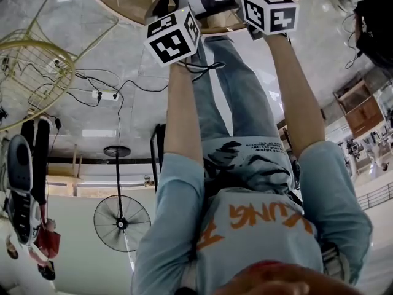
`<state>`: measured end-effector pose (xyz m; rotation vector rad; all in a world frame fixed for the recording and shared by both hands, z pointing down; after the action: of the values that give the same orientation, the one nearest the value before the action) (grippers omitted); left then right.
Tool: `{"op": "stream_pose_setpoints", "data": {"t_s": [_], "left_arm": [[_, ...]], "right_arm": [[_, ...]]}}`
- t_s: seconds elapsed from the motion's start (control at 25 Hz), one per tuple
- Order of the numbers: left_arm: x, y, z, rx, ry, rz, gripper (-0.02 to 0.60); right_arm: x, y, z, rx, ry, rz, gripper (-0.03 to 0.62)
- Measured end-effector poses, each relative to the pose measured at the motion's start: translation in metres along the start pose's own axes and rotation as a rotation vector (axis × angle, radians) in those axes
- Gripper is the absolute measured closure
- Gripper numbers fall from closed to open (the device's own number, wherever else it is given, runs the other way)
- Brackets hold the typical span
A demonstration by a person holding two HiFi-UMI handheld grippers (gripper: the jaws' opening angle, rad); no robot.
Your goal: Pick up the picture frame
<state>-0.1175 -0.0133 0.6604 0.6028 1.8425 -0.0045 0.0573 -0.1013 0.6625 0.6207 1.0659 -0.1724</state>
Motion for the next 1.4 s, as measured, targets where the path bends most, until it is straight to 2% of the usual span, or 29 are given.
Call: {"op": "stream_pose_setpoints", "data": {"t_s": [0.24, 0.4, 0.6, 0.84, 1.04, 1.4], "left_arm": [[-0.007, 0.003, 0.000, -0.014, -0.044, -0.025, 0.476], [0.004, -0.001, 0.002, 0.014, -0.042, -0.008, 0.483], [0.016, 0.003, 0.005, 0.019, -0.052, 0.026, 0.486], [0.035, 0.000, 0.017, 0.033, -0.042, 0.116, 0.499], [0.044, 0.010, 0.043, 0.001, -0.053, 0.171, 0.502], [0.120, -0.010, 0.084, -0.008, -0.050, 0.245, 0.502]], "right_arm": [[-0.009, 0.006, 0.002, -0.047, -0.018, -0.002, 0.499], [0.000, -0.001, -0.002, -0.038, -0.020, -0.013, 0.513], [0.013, 0.002, -0.006, -0.052, -0.027, 0.020, 0.522], [0.036, -0.004, -0.009, -0.054, -0.020, 0.096, 0.523], [0.060, 0.007, 0.004, -0.065, -0.032, 0.150, 0.523], [0.142, -0.018, -0.018, -0.053, -0.040, 0.227, 0.523]]}}
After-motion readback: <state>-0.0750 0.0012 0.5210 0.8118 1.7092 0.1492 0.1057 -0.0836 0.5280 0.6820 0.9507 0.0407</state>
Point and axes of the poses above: the fingertips, and each gripper's own axes: x backward along the fingers, z to its right, y out of its underside, the point moved 8 cm from there along x, backward along the fingers, and after that the axes turned 2 degrees about -z, right-handed, at the moved point
